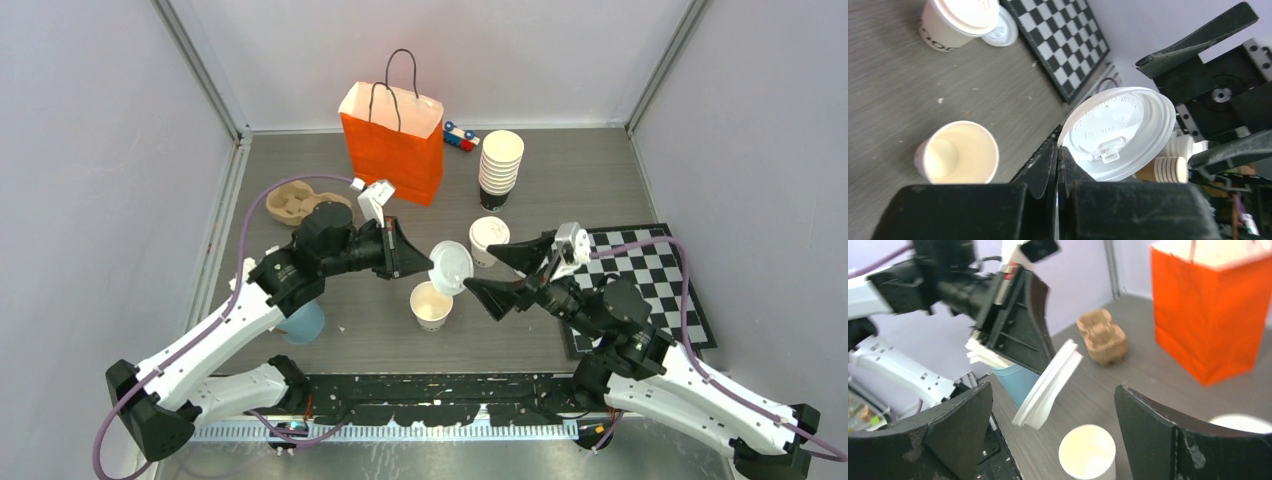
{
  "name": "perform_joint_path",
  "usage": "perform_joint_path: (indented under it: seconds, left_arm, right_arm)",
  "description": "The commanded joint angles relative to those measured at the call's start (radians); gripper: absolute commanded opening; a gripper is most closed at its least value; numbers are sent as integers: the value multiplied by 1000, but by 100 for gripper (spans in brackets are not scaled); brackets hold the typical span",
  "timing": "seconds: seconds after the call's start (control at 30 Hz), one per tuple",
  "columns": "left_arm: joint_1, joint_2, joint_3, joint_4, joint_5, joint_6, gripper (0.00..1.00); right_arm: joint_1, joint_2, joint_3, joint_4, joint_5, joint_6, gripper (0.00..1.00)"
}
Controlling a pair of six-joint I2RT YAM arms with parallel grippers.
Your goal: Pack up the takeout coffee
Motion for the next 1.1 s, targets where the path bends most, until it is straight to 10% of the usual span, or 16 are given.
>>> perform_joint_path:
  seconds: [0.0,0.4,1.07]
  left_arm:
    - [20,-37,-30,122,174,-122,0]
    - [20,-37,-62,300,342,-310,0]
    - [20,-28,-119,458,375,-421,0]
  right_arm:
    - [4,-43,-41,294,-303,-316,96]
    - [5,-73,-57,338,-600,-708,97]
    - [4,30,-34,378,-515,-862,94]
